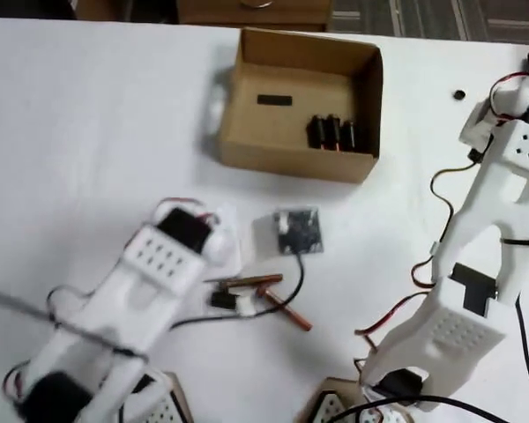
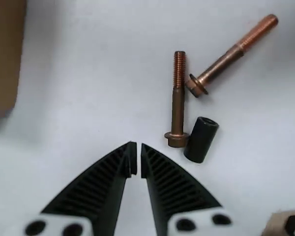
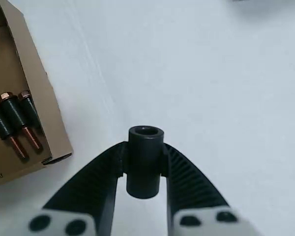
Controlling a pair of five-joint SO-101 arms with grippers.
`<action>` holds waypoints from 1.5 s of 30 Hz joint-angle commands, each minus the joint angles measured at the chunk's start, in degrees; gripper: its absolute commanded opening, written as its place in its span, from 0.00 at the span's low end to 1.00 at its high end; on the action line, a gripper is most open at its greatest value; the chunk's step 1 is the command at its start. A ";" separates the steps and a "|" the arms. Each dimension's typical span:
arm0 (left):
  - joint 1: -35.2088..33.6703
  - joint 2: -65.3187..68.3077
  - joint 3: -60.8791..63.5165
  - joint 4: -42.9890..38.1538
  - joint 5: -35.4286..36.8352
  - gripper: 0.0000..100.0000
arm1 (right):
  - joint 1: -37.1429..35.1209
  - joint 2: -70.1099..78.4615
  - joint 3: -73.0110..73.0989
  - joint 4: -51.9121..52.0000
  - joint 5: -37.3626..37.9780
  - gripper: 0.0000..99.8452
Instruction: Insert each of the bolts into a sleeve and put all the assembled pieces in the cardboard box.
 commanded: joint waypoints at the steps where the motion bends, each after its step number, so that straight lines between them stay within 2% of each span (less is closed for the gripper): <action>1: 2.11 7.74 -8.40 2.99 5.19 0.04 | 0.22 -3.91 -0.44 -0.04 0.26 0.02; 5: 3.96 14.42 -12.35 6.42 7.38 0.04 | 0.40 -3.82 -0.44 -0.13 0.26 0.02; 10: 4.04 16.53 -12.70 7.12 7.38 0.04 | 0.57 -3.82 -0.35 -0.13 0.44 0.02; 19: 4.13 16.44 -5.85 2.73 4.40 0.05 | 0.57 -3.82 -0.35 -0.13 0.35 0.02; 27: 4.31 16.70 -5.32 1.93 4.48 0.13 | 0.57 -3.82 -0.35 -0.13 0.26 0.02; 45: 5.01 16.79 7.43 -14.07 4.31 0.13 | 0.57 -3.82 -0.35 0.66 0.53 0.02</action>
